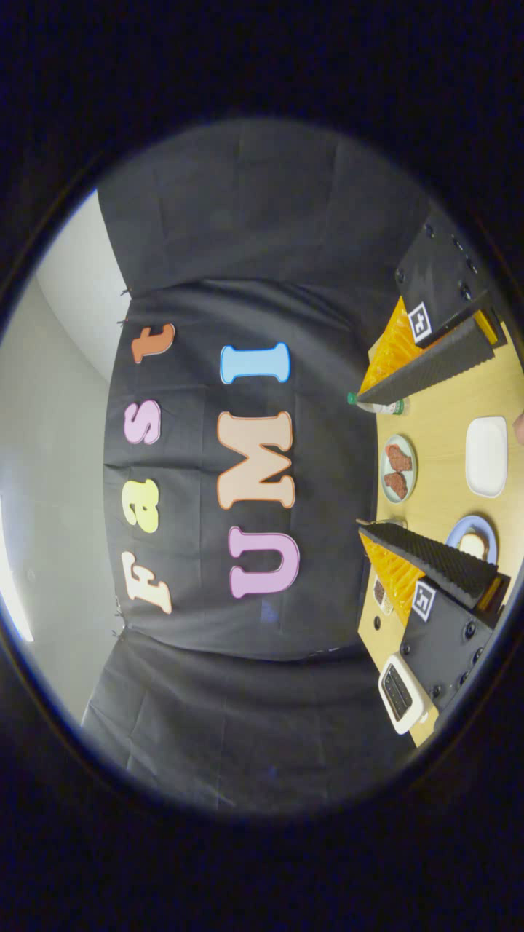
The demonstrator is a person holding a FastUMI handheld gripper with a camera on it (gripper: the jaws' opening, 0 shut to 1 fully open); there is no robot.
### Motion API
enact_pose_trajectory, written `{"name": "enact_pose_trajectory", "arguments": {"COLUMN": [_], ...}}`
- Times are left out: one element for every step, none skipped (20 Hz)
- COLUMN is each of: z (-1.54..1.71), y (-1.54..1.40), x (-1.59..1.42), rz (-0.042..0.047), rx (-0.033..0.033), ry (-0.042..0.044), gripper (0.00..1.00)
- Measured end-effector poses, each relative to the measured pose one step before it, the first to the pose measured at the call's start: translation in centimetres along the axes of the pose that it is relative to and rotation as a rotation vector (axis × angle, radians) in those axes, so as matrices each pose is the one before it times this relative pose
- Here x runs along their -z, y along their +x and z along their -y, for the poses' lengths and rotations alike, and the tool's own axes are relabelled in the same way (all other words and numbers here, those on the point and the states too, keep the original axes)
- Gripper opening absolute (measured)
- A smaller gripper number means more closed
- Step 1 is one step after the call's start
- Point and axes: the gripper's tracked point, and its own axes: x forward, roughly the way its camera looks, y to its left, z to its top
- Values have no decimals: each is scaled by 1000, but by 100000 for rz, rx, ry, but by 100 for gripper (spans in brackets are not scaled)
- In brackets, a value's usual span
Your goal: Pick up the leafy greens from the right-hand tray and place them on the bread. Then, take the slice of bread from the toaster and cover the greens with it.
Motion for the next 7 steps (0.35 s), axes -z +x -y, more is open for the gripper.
{"name": "enact_pose_trajectory", "arguments": {"z": [171,435,427,188,175,187,146], "y": [-65,43,38,-28,126,36,-20], "x": [36,335,122,-66,-279,-268,-273], "rz": [-378,-195,47,342,828,634,671], "rx": [796,1045,1294,1004,822,847,662], "ry": [419,-389,-879,-660,-266,-27,259], "gripper": [100,100,100,100,100,100,100]}}
